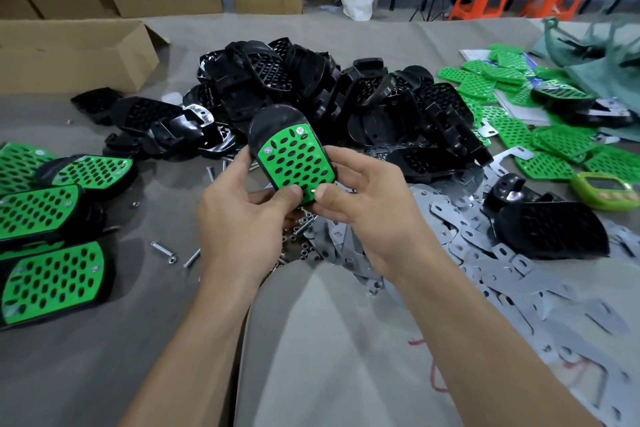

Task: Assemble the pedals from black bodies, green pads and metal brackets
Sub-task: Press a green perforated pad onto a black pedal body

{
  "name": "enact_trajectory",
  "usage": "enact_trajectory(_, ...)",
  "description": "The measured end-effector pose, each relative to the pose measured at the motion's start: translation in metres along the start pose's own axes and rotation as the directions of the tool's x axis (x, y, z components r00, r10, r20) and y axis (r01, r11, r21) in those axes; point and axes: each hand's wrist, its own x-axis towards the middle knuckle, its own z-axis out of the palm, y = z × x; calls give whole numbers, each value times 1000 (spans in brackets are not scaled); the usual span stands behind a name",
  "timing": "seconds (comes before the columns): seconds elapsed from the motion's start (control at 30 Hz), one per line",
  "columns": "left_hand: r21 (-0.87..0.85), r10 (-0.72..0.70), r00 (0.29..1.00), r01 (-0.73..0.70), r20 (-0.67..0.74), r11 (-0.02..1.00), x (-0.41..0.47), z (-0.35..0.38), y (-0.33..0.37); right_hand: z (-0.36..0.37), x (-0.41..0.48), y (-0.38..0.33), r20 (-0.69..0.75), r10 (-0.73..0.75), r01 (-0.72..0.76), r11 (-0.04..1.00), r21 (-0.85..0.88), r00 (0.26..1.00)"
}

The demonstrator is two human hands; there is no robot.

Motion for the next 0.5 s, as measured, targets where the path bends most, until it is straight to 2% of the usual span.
enact_trajectory(0.13, -55, -45, 999, 46, 29, 997, -2, -2, 1, -4, 0, -1, 25, -4, 4, 1000, 4, 1000)
enact_trajectory(0.3, -122, -80, 996, 82, 27, 989, -1, 2, 1, 2, -1, 0, 9, -109, 108, 969, -222, 994)
enact_trajectory(0.43, -210, -64, 998, 67, 22, 975, -3, 7, 2, 1, 0, 2, -86, -87, 81, 995, -61, 992)
enact_trajectory(0.5, -221, -38, 999, 35, -10, 975, -4, 10, 2, 3, 0, 2, -113, -101, 87, 989, -118, 988)
